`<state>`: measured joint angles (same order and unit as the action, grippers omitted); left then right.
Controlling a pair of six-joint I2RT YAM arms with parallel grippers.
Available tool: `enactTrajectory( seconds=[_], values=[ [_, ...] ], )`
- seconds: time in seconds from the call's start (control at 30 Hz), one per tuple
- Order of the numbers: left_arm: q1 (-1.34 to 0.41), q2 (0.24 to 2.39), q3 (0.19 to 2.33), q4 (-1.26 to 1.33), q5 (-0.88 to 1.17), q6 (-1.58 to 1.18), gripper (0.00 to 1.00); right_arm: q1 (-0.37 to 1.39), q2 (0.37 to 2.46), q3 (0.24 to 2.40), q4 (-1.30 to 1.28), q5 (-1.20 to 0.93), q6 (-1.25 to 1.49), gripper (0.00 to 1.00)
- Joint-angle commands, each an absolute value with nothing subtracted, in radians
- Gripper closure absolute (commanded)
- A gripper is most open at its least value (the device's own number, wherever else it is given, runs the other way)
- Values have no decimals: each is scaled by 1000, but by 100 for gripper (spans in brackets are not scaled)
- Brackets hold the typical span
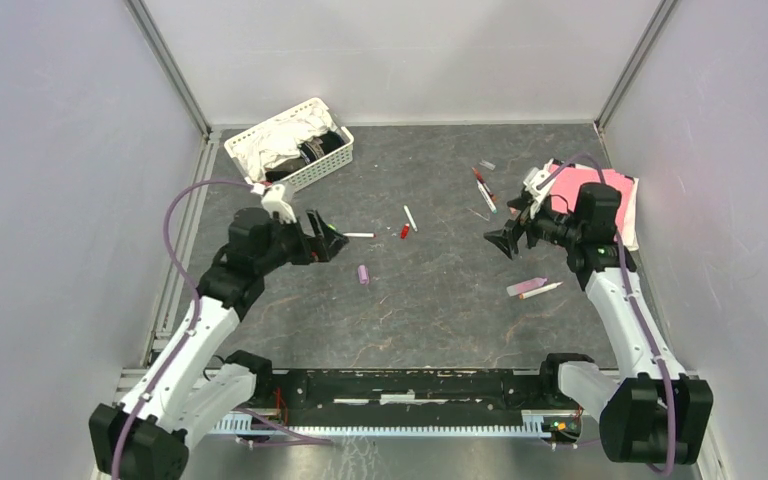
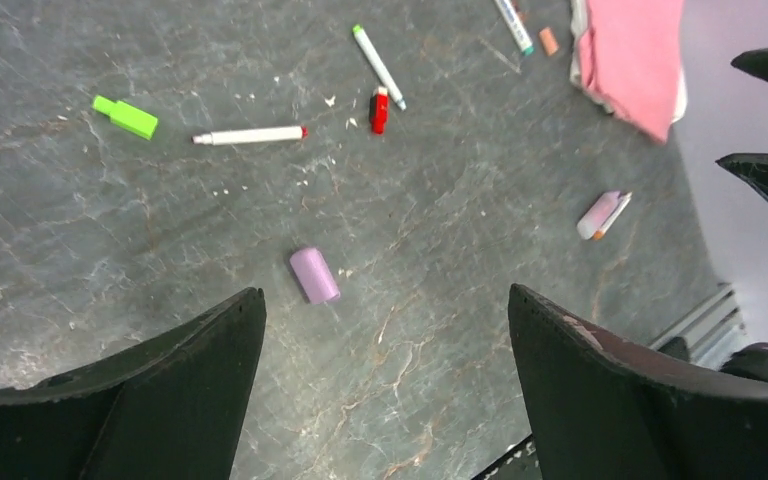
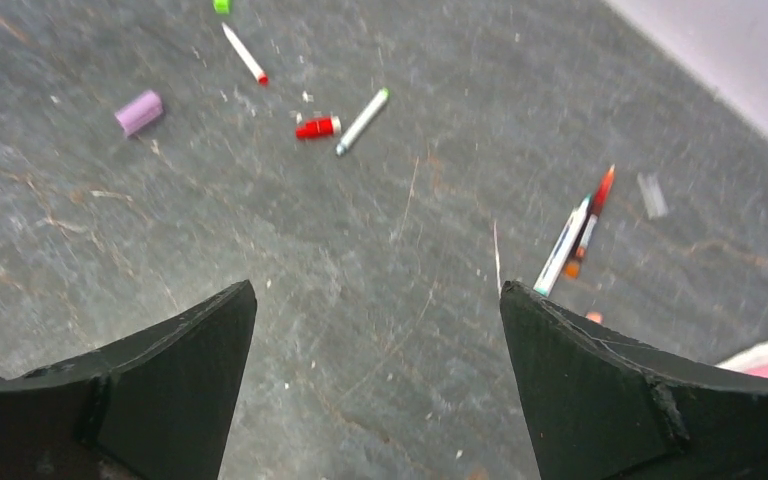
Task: Insert the pens into the pen caps
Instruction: Pick up the pen from the center of the board.
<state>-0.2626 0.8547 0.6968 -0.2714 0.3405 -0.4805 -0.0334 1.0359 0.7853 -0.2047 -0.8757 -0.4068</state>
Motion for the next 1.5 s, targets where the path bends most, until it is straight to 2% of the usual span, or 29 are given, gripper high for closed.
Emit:
enactTrajectory(
  seconds=[0.0, 0.17, 0.43, 0.57, 0.77, 0.9, 1.03, 1.17, 1.23, 1.37, 1.47],
  values=[
    [-443, 894, 729, -323, -6, -466, 7, -29, 1013, 711, -169, -792, -477, 2],
    [-531, 971, 682, -291, -220, -504, 15, -30, 998, 625, -121, -779, -486, 2],
    [-554, 1162, 699, -179, -215, -545, 39, -31, 1010, 593, -149, -721, -552, 2],
    [-653, 1264, 776, -202, -328, -590, 39, -31, 1036, 612, -162, -712, -535, 2],
    [-813, 1428, 921, -419, -585, -729, 40, -31, 1034, 614, -175, -676, -557, 2],
    [-880, 1451, 926, -427, -638, -749, 40, -31, 1038, 610, -191, -706, -592, 2],
    [-904, 1443, 929, -363, -574, -681, 39, -31, 1044, 612, -250, -756, -690, 2],
    [-911, 1414, 880, -171, -328, -532, 39, -31, 1027, 591, -259, -790, -759, 2],
    [-910, 1392, 838, -39, -143, -468, 38, -32, 1032, 596, -270, -789, -766, 2],
    [-913, 1422, 861, 25, -35, -404, 38, -32, 1090, 652, -414, -696, -940, 4],
    [-913, 1396, 849, 44, -20, -367, 38, -32, 1171, 733, -694, -675, -1373, 22]
  ],
)
